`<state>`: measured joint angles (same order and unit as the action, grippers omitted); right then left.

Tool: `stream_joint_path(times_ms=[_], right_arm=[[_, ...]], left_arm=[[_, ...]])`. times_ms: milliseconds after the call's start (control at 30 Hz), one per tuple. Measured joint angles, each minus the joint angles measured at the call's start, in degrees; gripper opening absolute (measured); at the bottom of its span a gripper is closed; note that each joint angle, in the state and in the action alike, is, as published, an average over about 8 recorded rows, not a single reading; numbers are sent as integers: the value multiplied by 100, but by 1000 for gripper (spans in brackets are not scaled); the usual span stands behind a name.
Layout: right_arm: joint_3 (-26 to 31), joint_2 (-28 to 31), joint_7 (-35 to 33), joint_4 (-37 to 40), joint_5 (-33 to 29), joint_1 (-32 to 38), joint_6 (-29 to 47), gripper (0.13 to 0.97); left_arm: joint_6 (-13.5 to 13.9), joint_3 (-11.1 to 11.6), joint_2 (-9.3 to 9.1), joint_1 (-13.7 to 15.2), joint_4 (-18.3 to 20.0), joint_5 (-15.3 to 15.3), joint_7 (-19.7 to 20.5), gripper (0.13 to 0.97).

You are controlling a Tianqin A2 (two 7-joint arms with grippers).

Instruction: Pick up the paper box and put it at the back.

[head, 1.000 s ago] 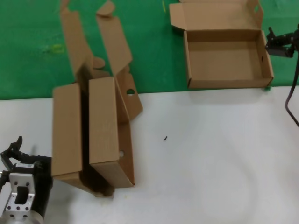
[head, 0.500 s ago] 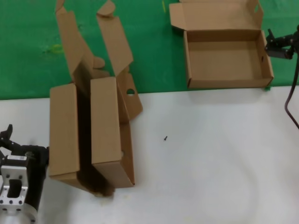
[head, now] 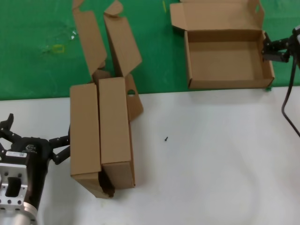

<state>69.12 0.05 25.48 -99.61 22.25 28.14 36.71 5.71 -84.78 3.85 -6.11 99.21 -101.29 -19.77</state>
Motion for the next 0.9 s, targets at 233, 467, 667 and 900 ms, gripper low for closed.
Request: stream_joint_path(times_ms=[233, 467, 667, 900], right_arm=[[90, -1, 53, 37, -59, -8, -39, 966], [167, -2, 99, 90, -70, -58, -151, 966], [202, -2, 84, 187, 3, -117, -287, 966], [275, -2, 104, 230, 76, -169, -402, 966]], left_arm=[[83, 64, -2, -77, 221, -50, 66, 966], [362, 262, -148, -142, 467, -299, 65, 966], [587, 436, -280, -157, 620, -547, 71, 966], [687, 454, -280, -179, 657, -676, 171, 966]])
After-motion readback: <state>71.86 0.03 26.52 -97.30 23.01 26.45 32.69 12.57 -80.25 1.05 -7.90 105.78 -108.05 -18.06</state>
